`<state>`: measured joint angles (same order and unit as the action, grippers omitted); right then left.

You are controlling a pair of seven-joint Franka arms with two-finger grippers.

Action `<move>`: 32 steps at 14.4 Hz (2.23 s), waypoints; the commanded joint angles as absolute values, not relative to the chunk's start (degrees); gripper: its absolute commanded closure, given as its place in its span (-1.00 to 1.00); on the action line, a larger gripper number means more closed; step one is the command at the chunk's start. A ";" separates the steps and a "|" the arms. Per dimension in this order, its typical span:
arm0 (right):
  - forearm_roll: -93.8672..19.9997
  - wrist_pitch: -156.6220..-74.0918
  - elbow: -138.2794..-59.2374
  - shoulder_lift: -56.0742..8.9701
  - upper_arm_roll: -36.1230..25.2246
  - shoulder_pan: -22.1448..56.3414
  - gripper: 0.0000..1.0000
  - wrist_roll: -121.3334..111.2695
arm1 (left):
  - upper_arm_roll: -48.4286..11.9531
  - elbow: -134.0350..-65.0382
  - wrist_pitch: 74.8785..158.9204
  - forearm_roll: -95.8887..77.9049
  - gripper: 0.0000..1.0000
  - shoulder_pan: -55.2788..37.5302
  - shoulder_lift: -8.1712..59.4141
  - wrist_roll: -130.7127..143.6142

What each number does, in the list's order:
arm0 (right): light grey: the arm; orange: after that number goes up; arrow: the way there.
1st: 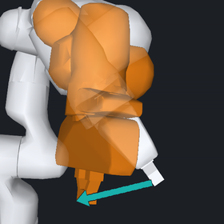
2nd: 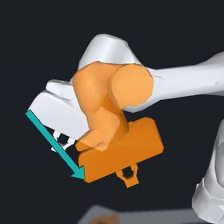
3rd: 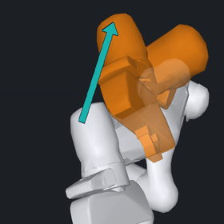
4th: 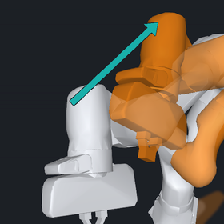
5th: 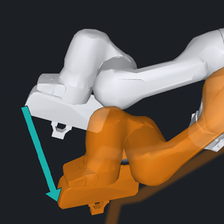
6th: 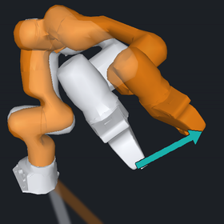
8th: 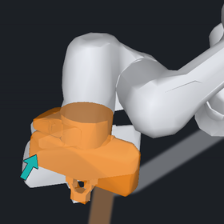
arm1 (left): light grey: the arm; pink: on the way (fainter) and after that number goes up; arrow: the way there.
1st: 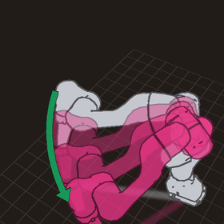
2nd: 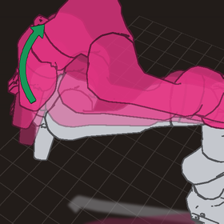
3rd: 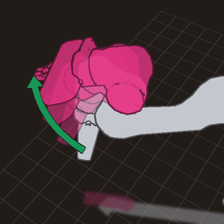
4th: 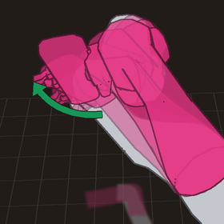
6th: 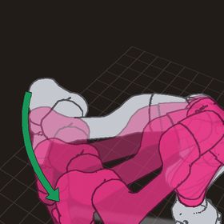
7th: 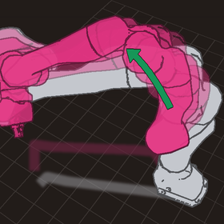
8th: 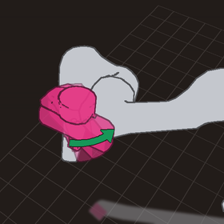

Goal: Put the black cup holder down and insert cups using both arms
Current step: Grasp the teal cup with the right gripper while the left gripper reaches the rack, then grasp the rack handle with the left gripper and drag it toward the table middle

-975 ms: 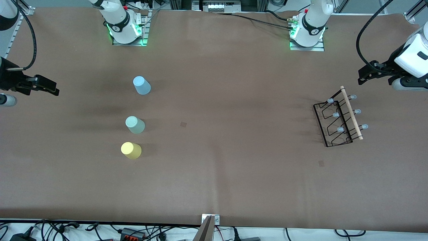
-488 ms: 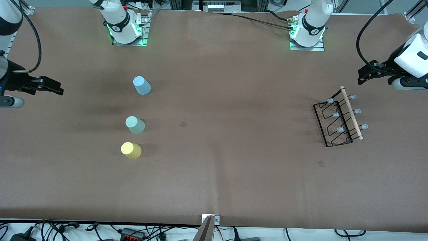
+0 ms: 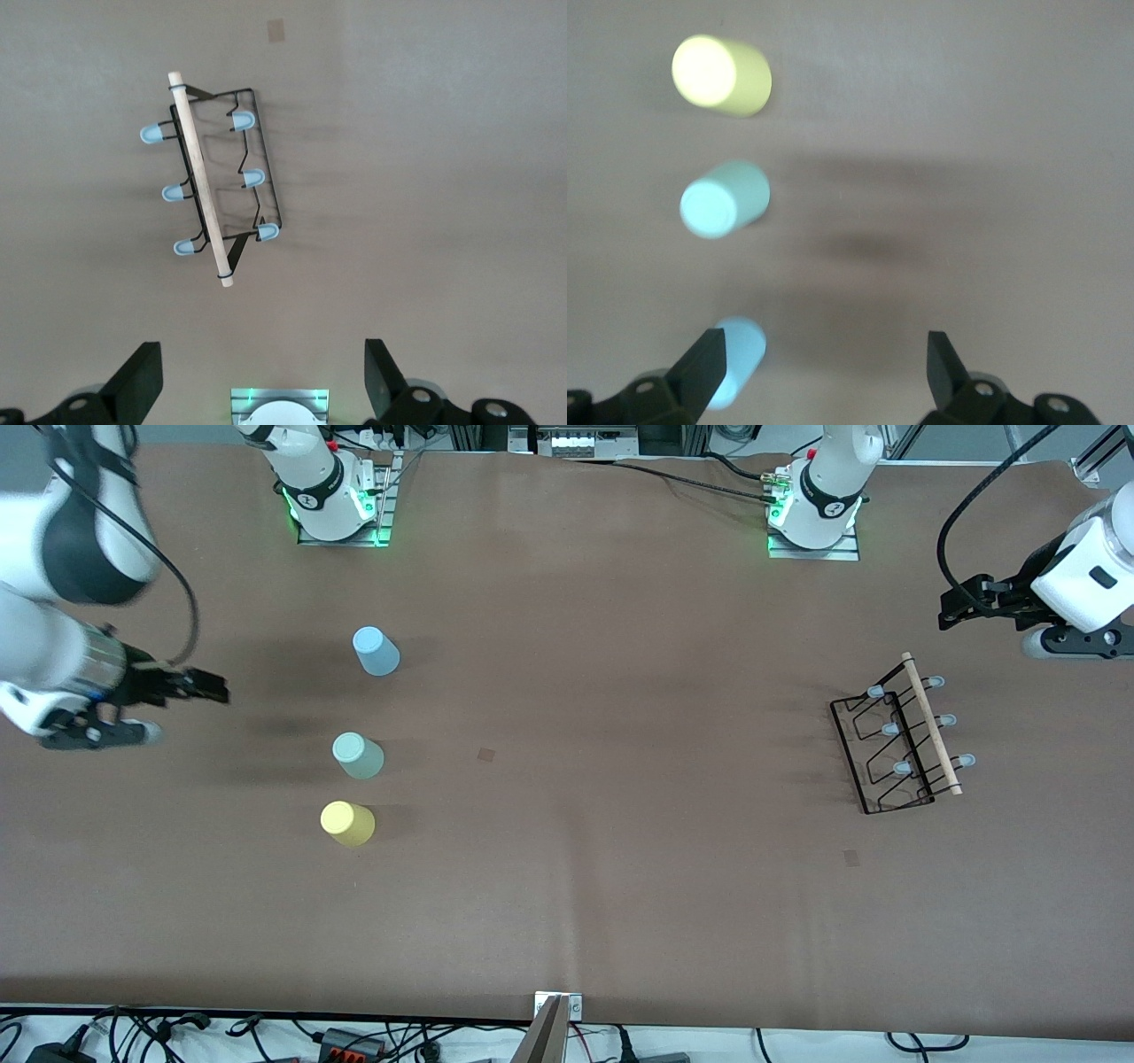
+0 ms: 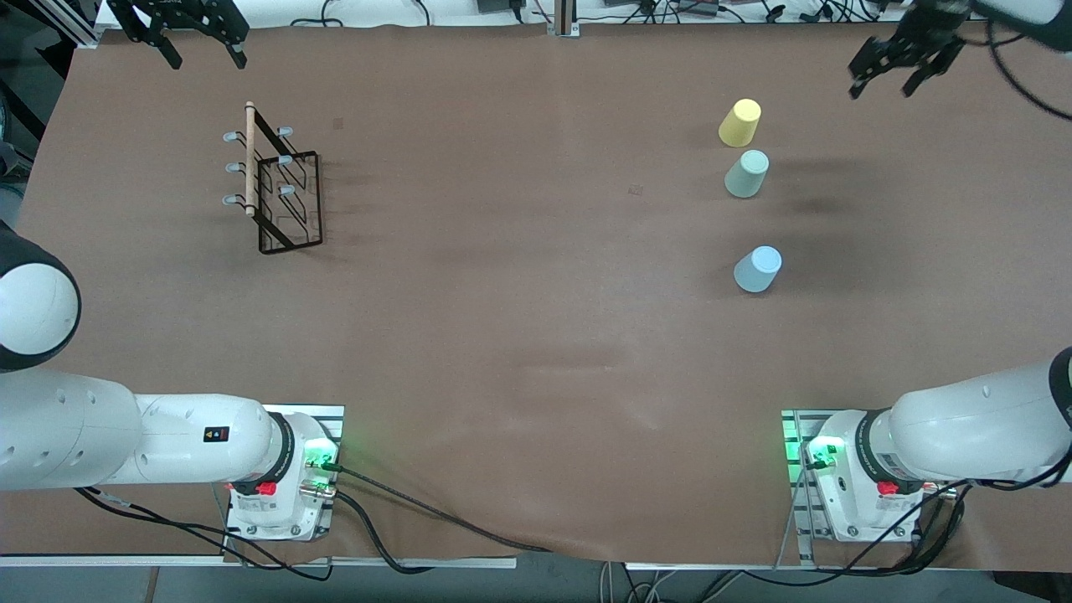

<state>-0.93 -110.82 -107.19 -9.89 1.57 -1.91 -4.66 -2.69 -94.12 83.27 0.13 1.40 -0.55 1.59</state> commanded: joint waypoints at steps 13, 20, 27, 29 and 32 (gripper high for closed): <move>-1.67 -144.67 -119.27 -21.53 1.76 9.93 -1.00 8.26 | -1.76 -105.88 110.52 -0.26 -0.95 7.03 5.54 0.35; -1.67 -150.11 -123.13 -22.94 1.76 10.72 -1.00 9.05 | -2.64 -123.91 120.57 -0.18 -0.29 10.28 -0.70 0.18; -1.58 -149.85 -124.37 -22.68 1.76 11.43 -1.00 9.76 | -2.99 -131.92 132.18 -0.18 -0.10 10.64 -2.46 0.18; -1.67 -149.77 -124.37 -22.68 1.85 11.51 -1.00 9.76 | -3.16 -132.80 134.81 -0.18 -0.10 10.63 -2.02 0.09; -1.58 -149.77 -124.37 -22.68 1.85 11.51 -1.00 9.76 | -3.25 -136.22 139.82 -0.09 -0.10 10.63 -1.85 0.09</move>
